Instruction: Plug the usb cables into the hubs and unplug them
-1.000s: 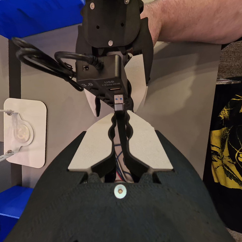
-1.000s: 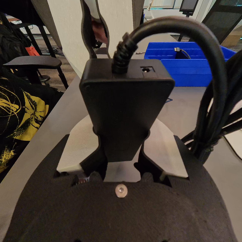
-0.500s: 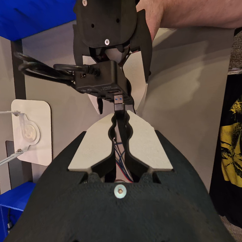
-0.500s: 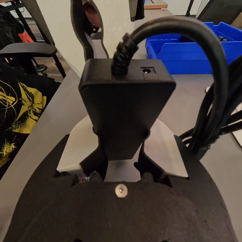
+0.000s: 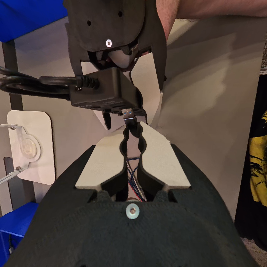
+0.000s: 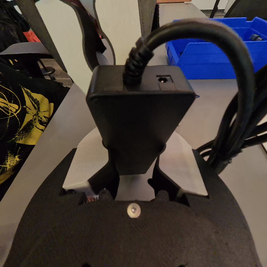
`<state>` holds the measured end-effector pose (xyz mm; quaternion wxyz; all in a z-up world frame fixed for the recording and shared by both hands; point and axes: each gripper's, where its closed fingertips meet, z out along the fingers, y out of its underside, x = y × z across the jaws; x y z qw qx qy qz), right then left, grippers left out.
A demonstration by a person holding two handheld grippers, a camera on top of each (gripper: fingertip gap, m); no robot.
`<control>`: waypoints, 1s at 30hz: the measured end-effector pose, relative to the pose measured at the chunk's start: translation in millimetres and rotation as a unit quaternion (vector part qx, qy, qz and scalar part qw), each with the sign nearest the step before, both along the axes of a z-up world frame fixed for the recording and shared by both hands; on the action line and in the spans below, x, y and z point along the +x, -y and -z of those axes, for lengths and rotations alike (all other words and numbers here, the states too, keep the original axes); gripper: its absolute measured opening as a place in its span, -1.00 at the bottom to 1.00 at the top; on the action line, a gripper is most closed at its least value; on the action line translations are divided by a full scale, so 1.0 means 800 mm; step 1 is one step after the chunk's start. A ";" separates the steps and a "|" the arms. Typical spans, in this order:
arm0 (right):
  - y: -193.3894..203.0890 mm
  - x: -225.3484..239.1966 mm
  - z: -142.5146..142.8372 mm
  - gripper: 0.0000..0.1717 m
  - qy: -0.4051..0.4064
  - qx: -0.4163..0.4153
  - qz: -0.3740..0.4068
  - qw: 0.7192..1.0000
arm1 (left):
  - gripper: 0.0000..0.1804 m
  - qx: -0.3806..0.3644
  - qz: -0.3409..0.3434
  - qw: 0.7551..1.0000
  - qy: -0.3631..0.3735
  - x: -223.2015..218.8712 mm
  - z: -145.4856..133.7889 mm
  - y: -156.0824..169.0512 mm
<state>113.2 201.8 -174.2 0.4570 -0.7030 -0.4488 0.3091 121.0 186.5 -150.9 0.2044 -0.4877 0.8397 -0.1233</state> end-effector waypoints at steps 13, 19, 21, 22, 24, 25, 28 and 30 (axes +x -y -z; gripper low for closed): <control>-0.003 0.006 -0.007 -0.25 -0.004 0.013 0.013 1.000 | -0.87 -0.021 -0.007 1.000 0.014 -0.010 -0.003 -0.008; -0.002 0.014 -0.013 -0.25 -0.017 0.013 0.015 1.000 | -0.87 -0.145 -0.006 0.989 0.010 -0.026 0.018 -0.003; -0.002 0.014 -0.012 -0.25 -0.016 0.013 0.016 1.000 | -0.87 -0.179 -0.017 0.984 0.016 -0.028 0.024 -0.010; -0.003 0.015 -0.011 -0.25 -0.014 0.012 0.018 1.000 | -0.87 -0.204 -0.019 0.979 0.025 -0.028 0.024 -0.010; -0.003 0.015 -0.010 -0.25 -0.013 0.011 0.019 1.000 | -0.87 -0.250 -0.033 0.967 0.035 -0.028 0.025 -0.014; -0.003 0.016 -0.010 -0.25 -0.014 0.011 0.019 1.000 | -0.87 -0.269 -0.037 0.962 0.039 -0.029 0.025 -0.016; -0.002 0.016 -0.013 -0.25 -0.023 0.011 0.016 1.000 | -0.86 -0.270 -0.057 0.959 0.063 -0.029 0.029 -0.030; -0.001 0.017 -0.018 -0.25 -0.034 0.012 0.014 0.999 | -0.86 -0.255 -0.073 0.960 0.086 -0.026 0.030 -0.041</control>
